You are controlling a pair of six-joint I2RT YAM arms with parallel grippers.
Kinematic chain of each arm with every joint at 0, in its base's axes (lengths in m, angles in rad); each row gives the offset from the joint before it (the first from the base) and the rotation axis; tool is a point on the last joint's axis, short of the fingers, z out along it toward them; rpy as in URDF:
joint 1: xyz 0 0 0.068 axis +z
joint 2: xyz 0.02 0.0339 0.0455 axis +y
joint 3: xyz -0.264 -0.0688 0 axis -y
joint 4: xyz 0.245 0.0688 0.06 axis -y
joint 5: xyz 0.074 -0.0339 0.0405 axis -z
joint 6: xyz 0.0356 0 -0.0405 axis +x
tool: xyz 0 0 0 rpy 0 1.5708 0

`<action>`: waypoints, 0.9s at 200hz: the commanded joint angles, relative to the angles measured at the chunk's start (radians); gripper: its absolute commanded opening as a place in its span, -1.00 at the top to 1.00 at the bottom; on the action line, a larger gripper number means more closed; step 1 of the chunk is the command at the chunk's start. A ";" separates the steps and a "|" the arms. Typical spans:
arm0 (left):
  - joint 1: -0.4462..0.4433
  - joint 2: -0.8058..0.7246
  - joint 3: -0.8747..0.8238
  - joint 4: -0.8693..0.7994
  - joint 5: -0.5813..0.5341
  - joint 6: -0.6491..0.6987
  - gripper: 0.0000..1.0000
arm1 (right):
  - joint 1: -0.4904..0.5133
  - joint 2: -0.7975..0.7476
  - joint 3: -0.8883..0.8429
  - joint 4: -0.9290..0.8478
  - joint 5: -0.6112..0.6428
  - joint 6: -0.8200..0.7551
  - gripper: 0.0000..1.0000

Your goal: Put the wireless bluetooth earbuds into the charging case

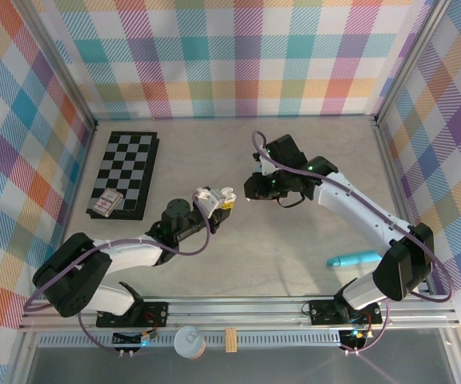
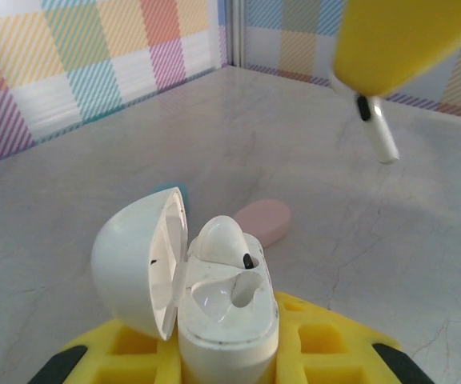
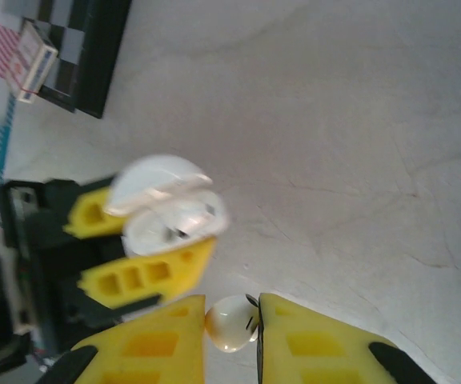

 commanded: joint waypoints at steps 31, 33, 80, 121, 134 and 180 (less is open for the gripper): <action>-0.091 0.081 0.077 0.127 -0.114 -0.014 1.00 | -0.017 -0.021 -0.024 0.146 -0.094 0.066 0.59; -0.093 0.085 0.076 0.132 -0.117 -0.015 1.00 | -0.018 -0.021 -0.025 0.148 -0.094 0.069 0.59; -0.120 0.128 0.099 0.186 -0.144 -0.026 1.00 | -0.028 -0.022 -0.053 0.172 -0.110 0.095 0.60; -0.119 0.118 0.098 0.184 -0.168 -0.025 1.00 | -0.035 -0.027 -0.071 0.171 -0.100 0.100 0.60; -0.120 0.118 0.098 0.188 -0.168 -0.028 1.00 | -0.035 -0.027 -0.072 0.171 -0.099 0.100 0.60; -0.119 0.110 0.101 0.192 -0.167 -0.034 1.00 | -0.038 -0.021 -0.083 0.179 -0.084 0.093 0.60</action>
